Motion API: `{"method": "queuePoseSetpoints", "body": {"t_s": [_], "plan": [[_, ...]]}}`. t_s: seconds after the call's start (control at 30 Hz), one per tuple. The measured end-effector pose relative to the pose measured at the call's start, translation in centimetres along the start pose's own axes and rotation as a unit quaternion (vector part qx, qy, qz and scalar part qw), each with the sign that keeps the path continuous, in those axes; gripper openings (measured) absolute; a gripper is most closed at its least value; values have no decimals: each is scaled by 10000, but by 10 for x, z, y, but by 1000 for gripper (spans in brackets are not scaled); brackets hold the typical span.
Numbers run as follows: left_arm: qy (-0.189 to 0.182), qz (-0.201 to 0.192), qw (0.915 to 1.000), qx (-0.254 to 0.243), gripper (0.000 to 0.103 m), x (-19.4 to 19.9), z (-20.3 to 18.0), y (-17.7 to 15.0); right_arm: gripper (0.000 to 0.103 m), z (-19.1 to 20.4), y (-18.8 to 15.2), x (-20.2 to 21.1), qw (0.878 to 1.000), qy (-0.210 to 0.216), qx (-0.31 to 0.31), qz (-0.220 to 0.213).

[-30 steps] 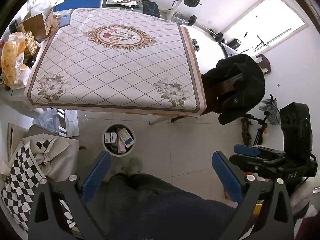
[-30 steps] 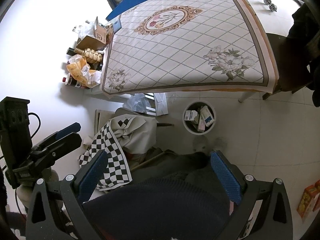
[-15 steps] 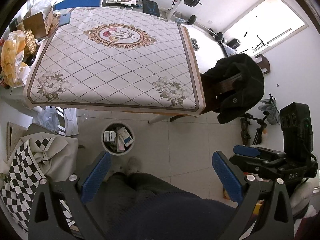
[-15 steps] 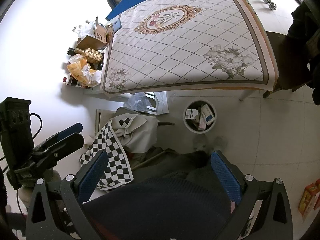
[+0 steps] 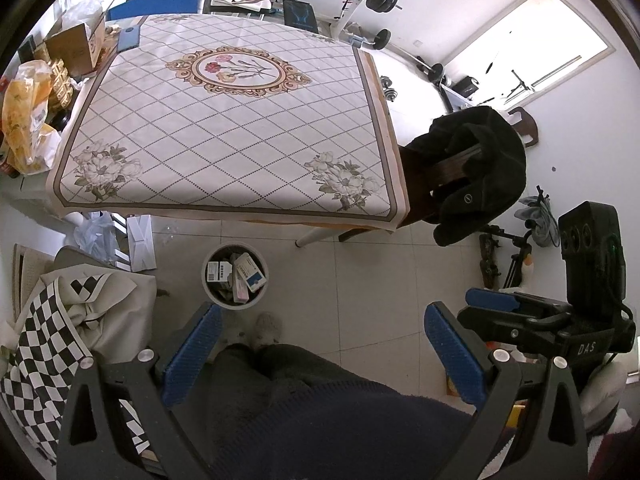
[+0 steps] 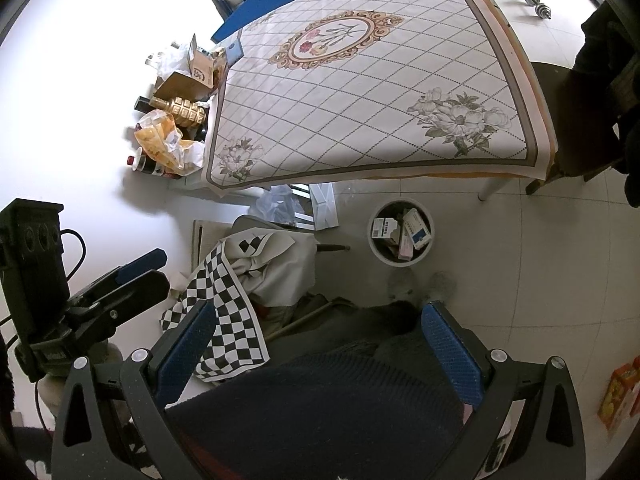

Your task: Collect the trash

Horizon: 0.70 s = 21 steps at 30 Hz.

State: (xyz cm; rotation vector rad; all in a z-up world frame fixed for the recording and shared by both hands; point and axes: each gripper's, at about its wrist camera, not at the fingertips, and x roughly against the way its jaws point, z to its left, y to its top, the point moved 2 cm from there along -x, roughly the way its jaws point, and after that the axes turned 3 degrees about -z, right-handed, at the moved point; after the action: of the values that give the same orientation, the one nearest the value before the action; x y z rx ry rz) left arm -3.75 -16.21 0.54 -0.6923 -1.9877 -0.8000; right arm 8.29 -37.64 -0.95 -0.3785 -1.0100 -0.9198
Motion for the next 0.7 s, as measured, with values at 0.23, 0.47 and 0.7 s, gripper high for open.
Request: {"method": "queuePoseSetpoints", "body": {"t_s": [0.23, 0.47, 0.7], "plan": [[-23, 11, 10000, -7, 103, 2, 2, -2, 103, 3, -3, 1, 10000, 0, -27, -11], [-38, -12, 10000, -13, 103, 7, 4, -8, 103, 3, -3, 1, 10000, -2, -22, -7], [-40, -58, 10000, -3, 103, 12, 6, -9, 103, 5, -6, 4, 10000, 17, -20, 12]]}}
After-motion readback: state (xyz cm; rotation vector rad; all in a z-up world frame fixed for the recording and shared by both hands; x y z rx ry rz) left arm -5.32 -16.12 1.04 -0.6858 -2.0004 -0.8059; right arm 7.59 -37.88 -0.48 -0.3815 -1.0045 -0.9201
